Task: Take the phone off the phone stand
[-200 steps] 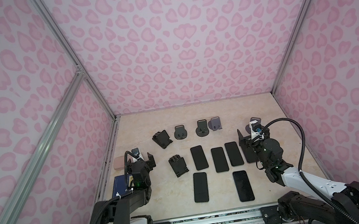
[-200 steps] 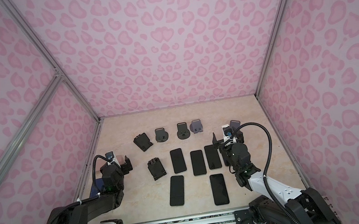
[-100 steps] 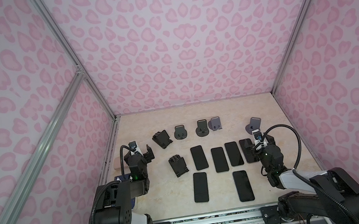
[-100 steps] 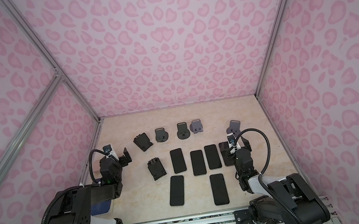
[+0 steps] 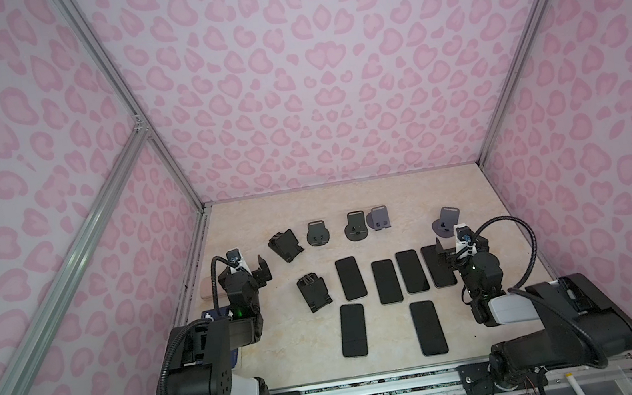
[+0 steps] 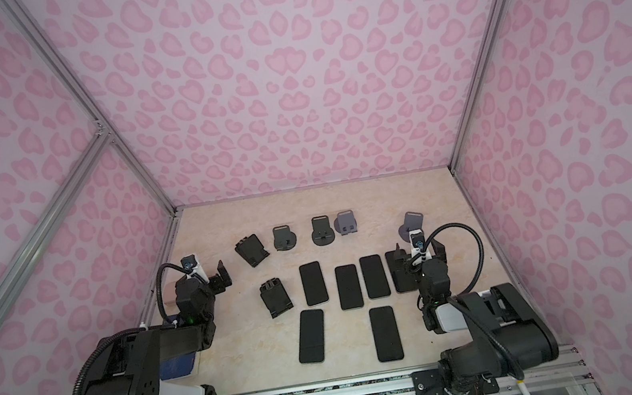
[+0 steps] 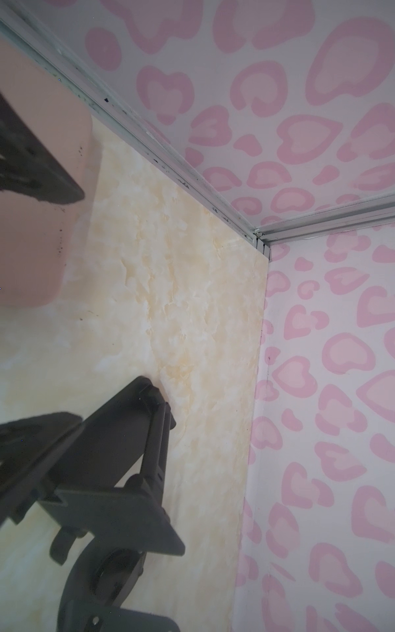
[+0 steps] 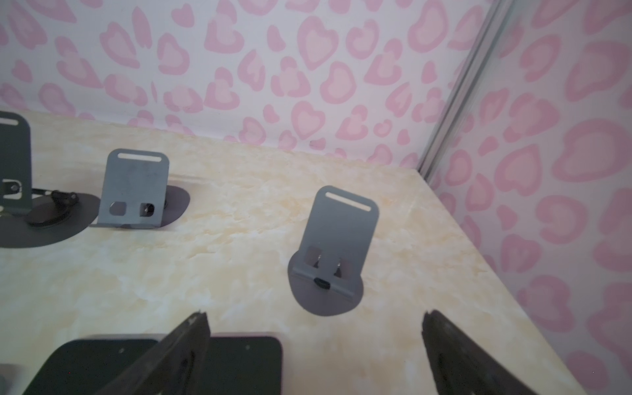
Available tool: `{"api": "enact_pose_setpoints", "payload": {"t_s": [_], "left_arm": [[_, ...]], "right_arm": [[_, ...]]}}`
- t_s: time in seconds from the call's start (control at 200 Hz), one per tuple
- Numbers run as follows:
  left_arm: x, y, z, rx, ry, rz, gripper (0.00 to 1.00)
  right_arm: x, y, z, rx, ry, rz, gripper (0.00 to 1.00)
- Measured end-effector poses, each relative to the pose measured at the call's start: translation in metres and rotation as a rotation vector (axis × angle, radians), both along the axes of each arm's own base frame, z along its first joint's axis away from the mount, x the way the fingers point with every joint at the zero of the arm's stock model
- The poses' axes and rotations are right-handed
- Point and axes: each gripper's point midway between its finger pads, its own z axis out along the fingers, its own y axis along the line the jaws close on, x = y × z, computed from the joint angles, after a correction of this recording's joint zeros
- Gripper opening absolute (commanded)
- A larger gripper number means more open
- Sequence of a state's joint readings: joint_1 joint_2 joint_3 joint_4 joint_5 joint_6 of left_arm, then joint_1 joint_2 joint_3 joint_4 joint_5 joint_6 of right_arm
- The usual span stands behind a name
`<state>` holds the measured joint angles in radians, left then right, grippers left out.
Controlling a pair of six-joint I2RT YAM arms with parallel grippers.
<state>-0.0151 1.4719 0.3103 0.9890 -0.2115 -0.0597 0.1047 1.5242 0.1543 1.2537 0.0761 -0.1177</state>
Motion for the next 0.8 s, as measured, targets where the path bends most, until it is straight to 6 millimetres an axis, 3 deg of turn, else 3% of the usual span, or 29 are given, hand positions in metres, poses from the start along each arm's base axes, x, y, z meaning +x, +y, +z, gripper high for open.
{"api": "enact_pose_setpoints", "payload": {"t_s": [0.08,0.135,0.265,0.385,0.455,0.8], "left_arm": [[0.0,0.0,0.0,0.0,0.0,-0.002,0.98],[0.0,-0.001,0.0,-0.001,0.0,-0.003,0.98],[0.0,0.0,0.0,-0.001,0.0,-0.002,0.98],[0.0,0.0,0.0,-0.001,0.0,-0.002,0.98],[0.0,0.0,0.0,-0.001,0.0,-0.002,0.98],[0.0,-0.001,0.0,-0.001,0.0,-0.003,0.98]], "right_arm": [[-0.006,-0.017,-0.019,0.01,0.043,-0.106,1.0],[-0.003,-0.028,-0.007,0.031,0.003,-0.175,1.0],[0.028,-0.044,0.023,0.077,-0.06,-0.268,1.0],[0.026,-0.056,0.016,0.098,-0.033,-0.316,1.0],[0.024,-0.054,0.005,0.091,0.015,-0.309,1.0],[0.023,-0.051,0.0,0.091,0.033,-0.309,1.0]]}}
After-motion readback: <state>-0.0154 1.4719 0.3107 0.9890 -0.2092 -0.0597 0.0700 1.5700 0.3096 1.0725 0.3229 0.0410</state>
